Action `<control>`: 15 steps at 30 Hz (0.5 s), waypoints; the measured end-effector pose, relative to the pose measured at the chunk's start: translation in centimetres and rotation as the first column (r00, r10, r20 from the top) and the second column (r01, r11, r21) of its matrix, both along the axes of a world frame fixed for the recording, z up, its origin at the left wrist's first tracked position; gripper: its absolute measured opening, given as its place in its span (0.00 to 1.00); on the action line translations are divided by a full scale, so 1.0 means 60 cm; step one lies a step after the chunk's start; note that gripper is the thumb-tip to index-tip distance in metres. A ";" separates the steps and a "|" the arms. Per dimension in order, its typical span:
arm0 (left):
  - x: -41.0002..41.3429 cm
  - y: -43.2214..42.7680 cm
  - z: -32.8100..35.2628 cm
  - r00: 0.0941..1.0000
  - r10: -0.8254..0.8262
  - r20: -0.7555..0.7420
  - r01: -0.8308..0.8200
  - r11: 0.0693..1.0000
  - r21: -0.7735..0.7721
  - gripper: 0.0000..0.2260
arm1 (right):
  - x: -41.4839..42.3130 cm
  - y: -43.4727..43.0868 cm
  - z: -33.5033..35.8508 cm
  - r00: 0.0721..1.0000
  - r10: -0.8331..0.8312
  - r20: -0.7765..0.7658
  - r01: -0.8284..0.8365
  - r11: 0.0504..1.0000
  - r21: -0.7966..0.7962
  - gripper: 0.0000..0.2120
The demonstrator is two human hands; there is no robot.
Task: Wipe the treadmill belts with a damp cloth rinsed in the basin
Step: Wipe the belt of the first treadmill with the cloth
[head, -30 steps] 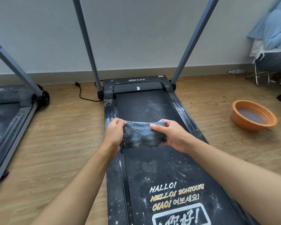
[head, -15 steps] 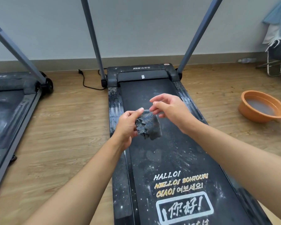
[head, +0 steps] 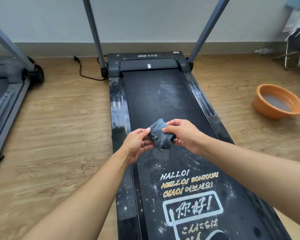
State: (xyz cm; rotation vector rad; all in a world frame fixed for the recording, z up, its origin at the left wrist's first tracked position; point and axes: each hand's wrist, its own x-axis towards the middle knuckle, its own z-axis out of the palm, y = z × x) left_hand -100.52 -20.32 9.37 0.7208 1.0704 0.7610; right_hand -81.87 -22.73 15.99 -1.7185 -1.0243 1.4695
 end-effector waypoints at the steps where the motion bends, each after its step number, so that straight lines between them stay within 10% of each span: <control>1: -0.008 -0.001 -0.026 0.995 0.044 -0.089 -0.042 0.999 0.025 0.06 | -0.002 0.005 -0.011 0.998 -0.001 0.062 0.000 1.000 0.009 0.05; 3: -0.028 -0.017 -0.089 0.845 0.216 -0.489 -0.134 0.971 0.197 0.03 | -0.001 0.023 -0.036 0.967 0.012 0.256 -0.027 0.998 0.056 0.04; 6: -0.055 -0.104 -0.218 0.336 0.348 -0.875 -0.014 0.931 0.365 0.16 | -0.016 0.046 -0.081 0.848 0.039 0.528 -0.139 0.979 0.151 0.06; 15: -0.071 -0.238 -0.326 0.287 0.232 -0.929 0.233 0.924 0.303 0.29 | -0.029 0.061 -0.164 0.764 0.093 0.639 -0.187 0.979 0.081 0.04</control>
